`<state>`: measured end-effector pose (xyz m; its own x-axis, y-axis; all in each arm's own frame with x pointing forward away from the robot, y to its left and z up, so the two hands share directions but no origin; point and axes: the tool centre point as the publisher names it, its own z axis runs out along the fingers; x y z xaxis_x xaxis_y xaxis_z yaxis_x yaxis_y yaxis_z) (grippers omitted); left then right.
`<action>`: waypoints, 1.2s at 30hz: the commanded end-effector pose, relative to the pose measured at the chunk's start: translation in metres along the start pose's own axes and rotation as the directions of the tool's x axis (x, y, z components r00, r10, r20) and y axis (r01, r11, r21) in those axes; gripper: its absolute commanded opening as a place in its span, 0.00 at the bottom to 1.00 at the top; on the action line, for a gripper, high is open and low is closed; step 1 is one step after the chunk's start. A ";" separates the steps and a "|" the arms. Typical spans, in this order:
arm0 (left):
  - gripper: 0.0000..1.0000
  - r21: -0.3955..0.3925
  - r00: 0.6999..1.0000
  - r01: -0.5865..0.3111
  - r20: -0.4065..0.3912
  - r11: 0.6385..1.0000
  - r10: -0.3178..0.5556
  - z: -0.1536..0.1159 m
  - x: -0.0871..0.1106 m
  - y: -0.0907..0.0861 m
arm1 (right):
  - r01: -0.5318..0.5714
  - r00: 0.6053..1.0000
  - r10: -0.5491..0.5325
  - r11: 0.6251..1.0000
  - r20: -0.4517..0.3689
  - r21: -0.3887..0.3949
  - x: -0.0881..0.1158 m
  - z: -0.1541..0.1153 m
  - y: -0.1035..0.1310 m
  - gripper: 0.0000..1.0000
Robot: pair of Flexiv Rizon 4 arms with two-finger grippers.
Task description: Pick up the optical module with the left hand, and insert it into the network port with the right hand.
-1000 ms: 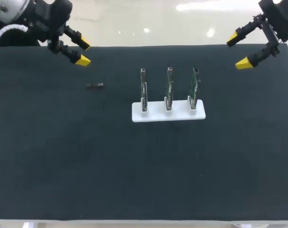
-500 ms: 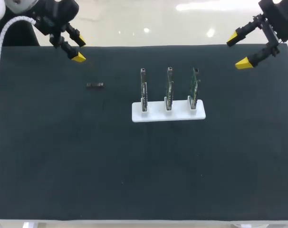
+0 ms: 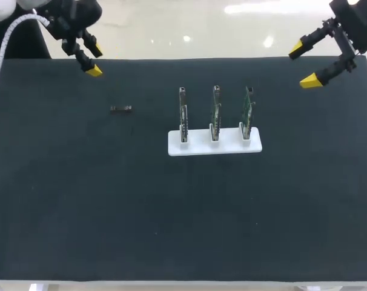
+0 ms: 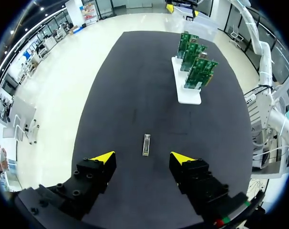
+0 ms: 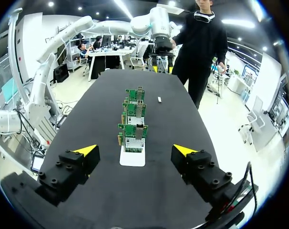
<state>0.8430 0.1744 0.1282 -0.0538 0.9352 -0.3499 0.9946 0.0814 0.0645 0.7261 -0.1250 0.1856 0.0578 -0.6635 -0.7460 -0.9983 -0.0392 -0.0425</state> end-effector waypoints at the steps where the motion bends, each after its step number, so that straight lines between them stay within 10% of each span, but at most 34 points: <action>1: 1.00 0.062 0.998 -0.018 -0.062 0.998 0.022 0.006 0.000 0.011 | 0.000 1.000 0.000 1.000 0.000 -0.001 0.000 0.000 0.000 1.00; 36: 1.00 0.064 0.971 -0.002 -0.239 0.998 0.017 0.047 0.013 -0.003 | 0.000 1.000 0.000 1.000 0.000 -0.001 0.000 0.000 0.000 1.00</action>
<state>0.8467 0.1737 0.0802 -0.0489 0.9874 -0.1507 0.9988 0.0481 -0.0088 0.7262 -0.1249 0.1855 0.0579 -0.6633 -0.7461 -0.9983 -0.0396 -0.0422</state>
